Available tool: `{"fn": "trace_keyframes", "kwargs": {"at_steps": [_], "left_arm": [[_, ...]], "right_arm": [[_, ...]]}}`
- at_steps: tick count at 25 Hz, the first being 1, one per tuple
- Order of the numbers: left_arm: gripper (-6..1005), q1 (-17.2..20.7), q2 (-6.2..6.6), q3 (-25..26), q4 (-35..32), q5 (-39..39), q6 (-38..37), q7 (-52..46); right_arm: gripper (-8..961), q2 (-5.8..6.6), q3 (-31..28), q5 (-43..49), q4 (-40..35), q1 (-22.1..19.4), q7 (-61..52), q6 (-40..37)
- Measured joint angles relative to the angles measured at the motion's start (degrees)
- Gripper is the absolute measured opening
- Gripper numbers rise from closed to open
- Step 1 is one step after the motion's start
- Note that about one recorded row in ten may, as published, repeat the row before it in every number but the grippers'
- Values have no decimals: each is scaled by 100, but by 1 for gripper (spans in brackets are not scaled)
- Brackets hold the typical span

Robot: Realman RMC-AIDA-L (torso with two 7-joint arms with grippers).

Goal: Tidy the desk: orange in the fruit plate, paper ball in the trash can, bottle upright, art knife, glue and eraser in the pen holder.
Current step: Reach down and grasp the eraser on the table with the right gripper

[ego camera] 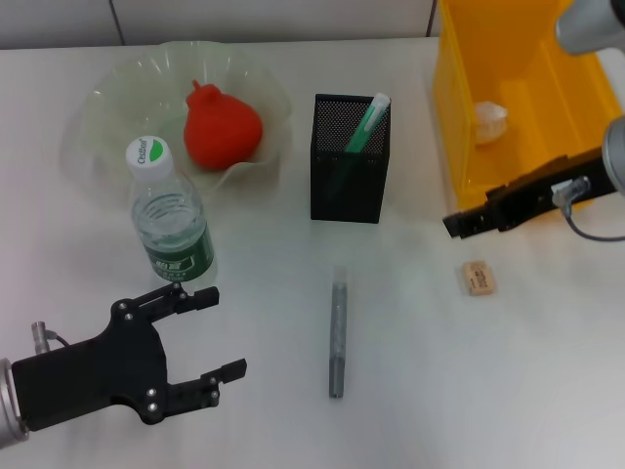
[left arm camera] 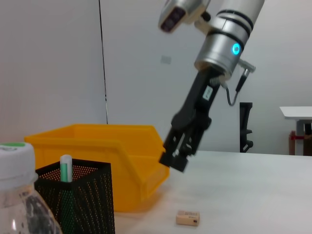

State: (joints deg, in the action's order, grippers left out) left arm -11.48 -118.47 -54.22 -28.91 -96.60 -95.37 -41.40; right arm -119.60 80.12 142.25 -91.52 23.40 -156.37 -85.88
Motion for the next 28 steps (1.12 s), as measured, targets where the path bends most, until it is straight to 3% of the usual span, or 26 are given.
{"fn": "trace_keyframes", "kwargs": {"at_steps": [17,28], "left_arm": [[784,-18,0,-1,0,0,2,0],[784,-19,0,-1,0,0,2,0]], "right_arm": [[695,8,411,600,1521,550,-160,376],[653,-2,683,738,1825,716,-231,506]]}}
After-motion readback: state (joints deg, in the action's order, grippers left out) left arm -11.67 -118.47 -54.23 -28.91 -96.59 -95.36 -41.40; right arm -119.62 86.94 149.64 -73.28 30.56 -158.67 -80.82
